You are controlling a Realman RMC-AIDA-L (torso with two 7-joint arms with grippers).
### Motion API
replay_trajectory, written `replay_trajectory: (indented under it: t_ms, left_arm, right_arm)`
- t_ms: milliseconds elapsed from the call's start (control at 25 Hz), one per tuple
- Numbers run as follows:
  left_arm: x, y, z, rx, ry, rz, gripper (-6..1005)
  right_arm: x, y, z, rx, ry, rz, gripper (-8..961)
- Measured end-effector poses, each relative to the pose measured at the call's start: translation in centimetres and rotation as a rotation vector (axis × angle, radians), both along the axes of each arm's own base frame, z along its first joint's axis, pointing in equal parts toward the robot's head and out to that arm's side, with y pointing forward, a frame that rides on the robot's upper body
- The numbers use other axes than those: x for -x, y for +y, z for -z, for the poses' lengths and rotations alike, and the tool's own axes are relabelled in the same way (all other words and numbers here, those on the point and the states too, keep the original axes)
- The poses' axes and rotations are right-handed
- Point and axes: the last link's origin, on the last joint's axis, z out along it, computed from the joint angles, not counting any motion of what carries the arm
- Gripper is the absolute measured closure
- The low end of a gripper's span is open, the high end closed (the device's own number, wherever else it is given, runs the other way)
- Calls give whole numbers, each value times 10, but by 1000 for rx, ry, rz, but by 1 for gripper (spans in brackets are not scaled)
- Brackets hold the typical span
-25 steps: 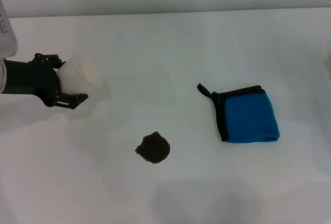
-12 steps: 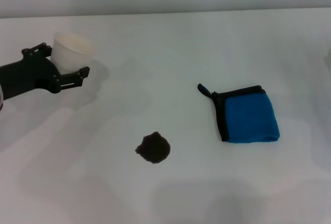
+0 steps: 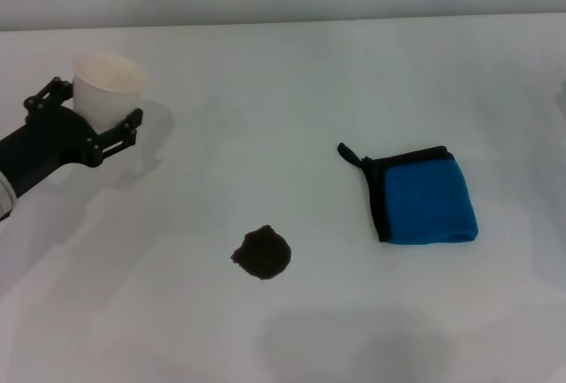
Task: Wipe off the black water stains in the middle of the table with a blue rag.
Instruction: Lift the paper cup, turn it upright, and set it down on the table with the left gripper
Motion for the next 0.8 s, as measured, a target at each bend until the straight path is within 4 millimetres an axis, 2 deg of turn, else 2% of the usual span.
replay_trajectory:
  t_ms: [320, 800]
  left_arm:
    - [16, -5, 7, -125, 5, -77, 126]
    - [18, -3, 28, -67, 24, -158, 126]
  right_arm:
    - [-1, 0, 0, -1, 3, 9, 98]
    - [1, 0, 6, 12, 15, 10, 99]
